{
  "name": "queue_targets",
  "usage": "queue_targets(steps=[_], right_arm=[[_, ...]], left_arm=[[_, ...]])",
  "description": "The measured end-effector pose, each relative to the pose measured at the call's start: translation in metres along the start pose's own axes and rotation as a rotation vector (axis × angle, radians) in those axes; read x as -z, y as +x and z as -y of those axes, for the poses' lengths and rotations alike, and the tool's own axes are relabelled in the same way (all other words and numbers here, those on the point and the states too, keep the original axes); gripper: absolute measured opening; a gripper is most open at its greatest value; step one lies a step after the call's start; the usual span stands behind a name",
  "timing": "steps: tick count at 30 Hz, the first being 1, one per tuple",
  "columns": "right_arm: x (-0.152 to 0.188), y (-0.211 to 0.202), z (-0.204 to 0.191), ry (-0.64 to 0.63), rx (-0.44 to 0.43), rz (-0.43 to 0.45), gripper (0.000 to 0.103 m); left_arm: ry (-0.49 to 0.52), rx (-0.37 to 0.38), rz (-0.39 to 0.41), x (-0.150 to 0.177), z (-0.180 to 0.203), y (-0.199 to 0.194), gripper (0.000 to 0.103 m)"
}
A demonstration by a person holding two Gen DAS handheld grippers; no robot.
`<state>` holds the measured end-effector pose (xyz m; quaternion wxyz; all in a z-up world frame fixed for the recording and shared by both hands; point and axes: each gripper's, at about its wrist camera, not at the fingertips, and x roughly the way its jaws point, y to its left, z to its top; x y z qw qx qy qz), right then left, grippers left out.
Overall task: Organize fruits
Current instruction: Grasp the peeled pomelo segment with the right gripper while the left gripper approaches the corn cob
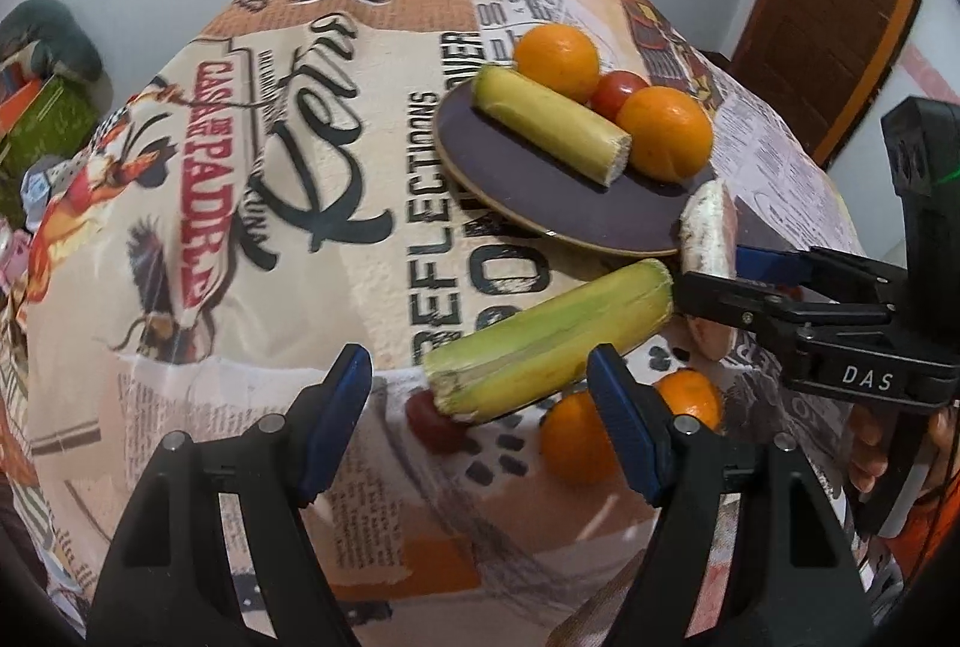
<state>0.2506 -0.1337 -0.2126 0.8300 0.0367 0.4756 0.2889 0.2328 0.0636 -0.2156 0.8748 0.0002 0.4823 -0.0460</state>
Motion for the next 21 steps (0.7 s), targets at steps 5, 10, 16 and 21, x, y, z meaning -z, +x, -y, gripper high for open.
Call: queue_targets(steps=[5,10,16,21], right_arm=[[0.002,-0.002,-0.002,-0.031,0.007,-0.009,0.045],[0.007,-0.009,0.000,-0.045,0.027,-0.008,0.044],[0.018,-0.020,0.010,-0.015,0.004,-0.015,0.042],[0.031,-0.024,0.013,-0.013,0.011,-0.036,0.041]], left_arm=[[0.049,0.009,-0.016,-0.008,0.014,0.009,0.080],[0.101,0.018,-0.050,-0.015,0.026,0.022,0.085],[0.123,0.043,-0.089,-0.021,0.035,0.040,0.089],[0.126,0.058,-0.074,-0.016,0.036,0.041,0.081]])
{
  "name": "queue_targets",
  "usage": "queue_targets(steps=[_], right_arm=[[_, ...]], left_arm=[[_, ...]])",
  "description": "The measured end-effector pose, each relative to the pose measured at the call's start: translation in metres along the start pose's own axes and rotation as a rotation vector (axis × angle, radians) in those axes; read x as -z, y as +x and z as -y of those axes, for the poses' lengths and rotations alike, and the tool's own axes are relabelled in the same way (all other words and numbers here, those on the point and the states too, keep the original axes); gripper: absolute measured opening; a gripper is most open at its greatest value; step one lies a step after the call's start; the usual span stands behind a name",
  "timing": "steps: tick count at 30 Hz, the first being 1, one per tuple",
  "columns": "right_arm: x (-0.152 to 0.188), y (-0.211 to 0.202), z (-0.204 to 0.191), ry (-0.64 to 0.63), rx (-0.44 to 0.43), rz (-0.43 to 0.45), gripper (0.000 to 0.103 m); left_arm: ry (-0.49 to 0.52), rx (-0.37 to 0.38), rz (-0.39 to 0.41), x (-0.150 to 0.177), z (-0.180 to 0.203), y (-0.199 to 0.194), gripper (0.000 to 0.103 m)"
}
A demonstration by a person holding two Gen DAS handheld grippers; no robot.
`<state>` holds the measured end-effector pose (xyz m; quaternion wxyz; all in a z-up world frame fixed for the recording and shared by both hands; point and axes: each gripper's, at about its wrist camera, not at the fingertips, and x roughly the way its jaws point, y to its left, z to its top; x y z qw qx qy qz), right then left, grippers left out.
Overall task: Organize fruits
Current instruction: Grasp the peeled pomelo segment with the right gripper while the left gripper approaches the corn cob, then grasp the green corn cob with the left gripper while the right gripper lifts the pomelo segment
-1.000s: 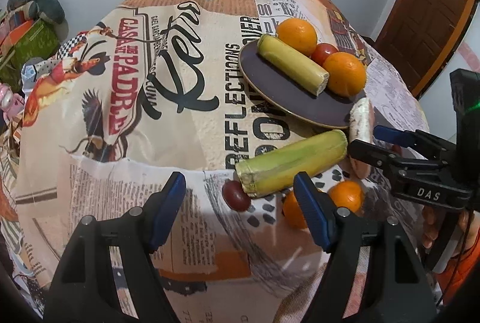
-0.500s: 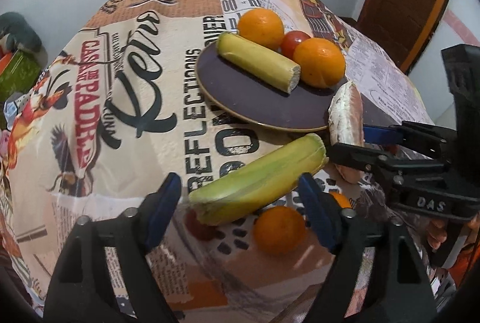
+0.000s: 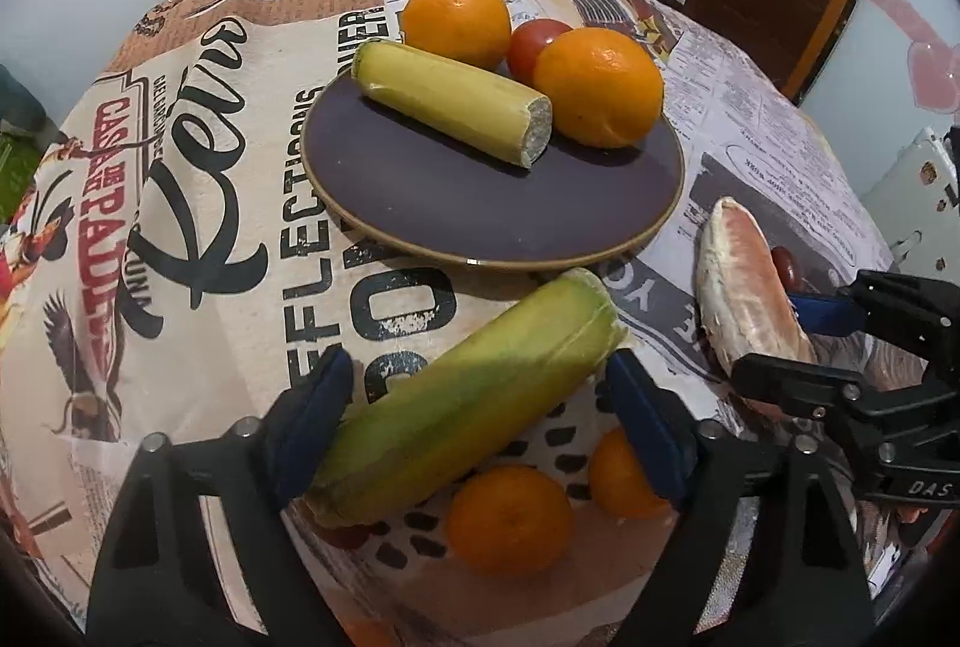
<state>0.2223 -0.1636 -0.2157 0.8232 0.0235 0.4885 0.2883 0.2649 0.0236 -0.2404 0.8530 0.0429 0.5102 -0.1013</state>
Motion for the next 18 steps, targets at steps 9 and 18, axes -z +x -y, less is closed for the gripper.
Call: queue_targets(steps=[9,18], right_arm=[[0.008,-0.006,-0.002,-0.001,0.017,-0.005,0.041],[0.018,-0.013,-0.006,-0.017,0.026,-0.017,0.041]], left_arm=[[-0.091,0.024,-0.012,0.016,-0.021,-0.023,0.048],[-0.175,0.039,-0.021,0.045,-0.033,-0.050,0.036]])
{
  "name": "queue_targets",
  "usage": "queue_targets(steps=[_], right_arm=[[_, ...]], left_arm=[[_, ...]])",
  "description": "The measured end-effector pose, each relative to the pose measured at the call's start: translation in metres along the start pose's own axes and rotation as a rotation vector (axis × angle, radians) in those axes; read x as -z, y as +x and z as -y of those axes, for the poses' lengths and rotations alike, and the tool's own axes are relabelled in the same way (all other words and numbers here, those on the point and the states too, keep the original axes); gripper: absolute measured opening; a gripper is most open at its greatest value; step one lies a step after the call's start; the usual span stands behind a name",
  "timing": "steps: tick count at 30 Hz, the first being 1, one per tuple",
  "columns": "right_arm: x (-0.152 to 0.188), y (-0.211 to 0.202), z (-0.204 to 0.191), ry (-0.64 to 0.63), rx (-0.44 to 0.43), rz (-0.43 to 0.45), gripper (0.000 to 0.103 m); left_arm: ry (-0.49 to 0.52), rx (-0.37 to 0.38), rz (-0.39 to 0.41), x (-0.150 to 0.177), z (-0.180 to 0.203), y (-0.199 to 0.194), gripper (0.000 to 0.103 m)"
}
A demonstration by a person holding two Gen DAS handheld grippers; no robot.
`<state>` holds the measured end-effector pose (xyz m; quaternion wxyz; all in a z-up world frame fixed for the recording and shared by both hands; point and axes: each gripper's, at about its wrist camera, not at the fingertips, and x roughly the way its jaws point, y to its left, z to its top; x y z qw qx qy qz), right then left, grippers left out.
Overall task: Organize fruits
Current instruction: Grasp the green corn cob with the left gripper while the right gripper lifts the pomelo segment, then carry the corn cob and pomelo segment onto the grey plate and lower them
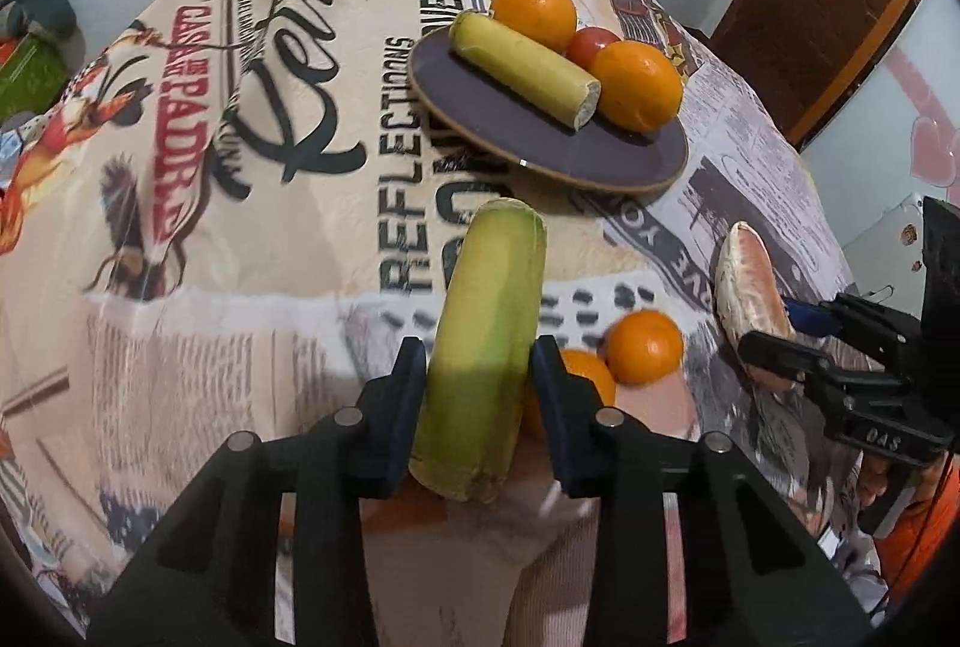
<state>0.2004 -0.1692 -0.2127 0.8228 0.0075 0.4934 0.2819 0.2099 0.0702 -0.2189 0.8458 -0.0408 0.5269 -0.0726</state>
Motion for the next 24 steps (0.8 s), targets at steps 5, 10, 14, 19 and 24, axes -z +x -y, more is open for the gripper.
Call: queue_targets(steps=[5,10,14,19,24], right_arm=[[0.004,-0.001,0.002,0.004,-0.005,-0.009,0.041],[0.002,0.001,0.003,0.014,-0.015,-0.019,0.042],[-0.001,0.005,0.005,0.024,-0.005,-0.020,0.042],[-0.006,0.012,0.012,0.046,-0.002,-0.024,0.045],[-0.013,0.018,0.007,0.009,0.027,-0.013,0.046]], left_arm=[[-0.004,-0.020,-0.003,0.012,0.001,-0.008,0.036],[0.015,-0.021,-0.013,0.000,0.003,-0.004,0.036],[0.042,-0.021,-0.013,-0.014,0.008,0.006,0.036],[0.038,-0.016,-0.025,-0.026,0.005,0.022,0.036],[0.038,-0.003,-0.032,-0.028,0.004,0.033,0.036]])
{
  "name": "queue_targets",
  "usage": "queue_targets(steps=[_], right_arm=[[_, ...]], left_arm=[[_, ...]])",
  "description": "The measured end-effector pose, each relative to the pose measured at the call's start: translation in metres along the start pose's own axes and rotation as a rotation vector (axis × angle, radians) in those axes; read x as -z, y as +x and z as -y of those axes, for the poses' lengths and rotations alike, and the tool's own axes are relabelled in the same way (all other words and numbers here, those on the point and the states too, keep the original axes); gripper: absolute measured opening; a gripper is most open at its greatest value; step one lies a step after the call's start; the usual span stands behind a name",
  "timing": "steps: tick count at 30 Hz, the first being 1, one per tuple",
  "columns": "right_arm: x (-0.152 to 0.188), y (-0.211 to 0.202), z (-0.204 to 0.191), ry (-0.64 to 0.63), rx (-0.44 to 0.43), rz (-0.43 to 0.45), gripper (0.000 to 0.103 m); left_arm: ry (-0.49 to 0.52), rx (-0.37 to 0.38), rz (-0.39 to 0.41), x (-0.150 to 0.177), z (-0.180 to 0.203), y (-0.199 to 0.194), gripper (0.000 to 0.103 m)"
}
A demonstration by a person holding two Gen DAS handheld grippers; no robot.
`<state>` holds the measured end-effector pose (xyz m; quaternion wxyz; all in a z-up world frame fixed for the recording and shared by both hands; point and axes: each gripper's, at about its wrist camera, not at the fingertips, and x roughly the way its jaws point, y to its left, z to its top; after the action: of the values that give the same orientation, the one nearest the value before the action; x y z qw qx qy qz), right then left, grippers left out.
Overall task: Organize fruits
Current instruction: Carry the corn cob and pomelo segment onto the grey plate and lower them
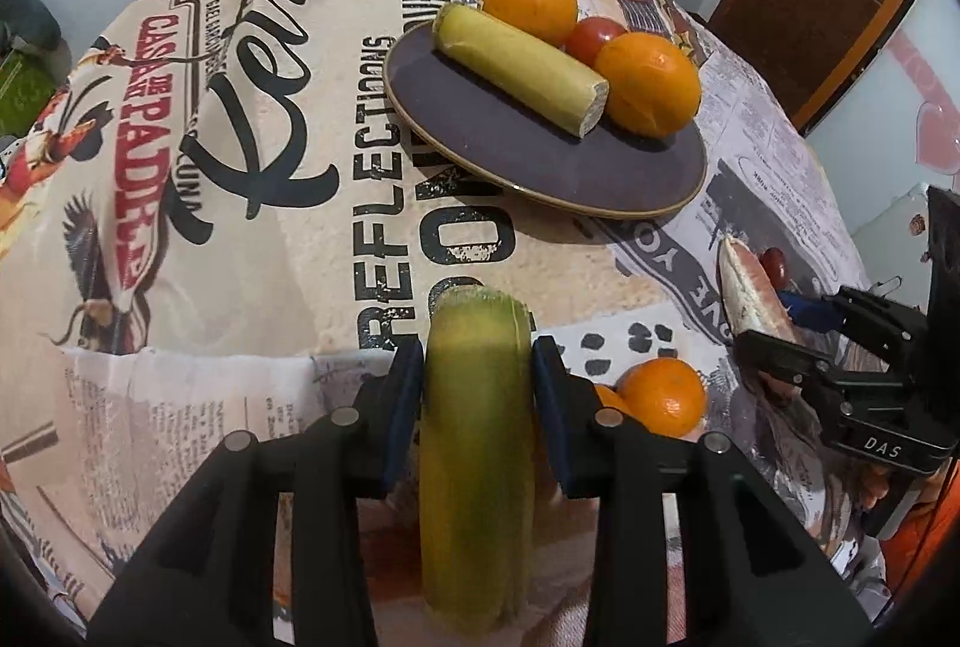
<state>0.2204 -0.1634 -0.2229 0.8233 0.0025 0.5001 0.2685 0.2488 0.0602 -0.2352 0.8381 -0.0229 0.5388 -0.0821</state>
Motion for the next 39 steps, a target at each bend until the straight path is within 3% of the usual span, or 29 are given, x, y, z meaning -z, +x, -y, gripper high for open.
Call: queue_targets(steps=[7,17,27,39], right_arm=[[-0.001,-0.004,-0.002,-0.010,0.019,0.034,0.041],[-0.009,-0.040,-0.019,-0.027,0.022,0.140,0.041],[-0.021,-0.074,-0.033,-0.075,0.046,0.236,0.041],[-0.036,-0.087,-0.025,-0.066,0.048,0.292,0.041]], left_arm=[[0.000,-0.010,0.032,0.003,0.001,-0.010,0.037],[-0.003,-0.030,0.165,0.015,0.006,-0.076,0.037],[-0.018,-0.021,0.299,0.004,0.014,-0.128,0.036],[0.019,0.022,0.331,-0.015,0.037,-0.129,0.036]])
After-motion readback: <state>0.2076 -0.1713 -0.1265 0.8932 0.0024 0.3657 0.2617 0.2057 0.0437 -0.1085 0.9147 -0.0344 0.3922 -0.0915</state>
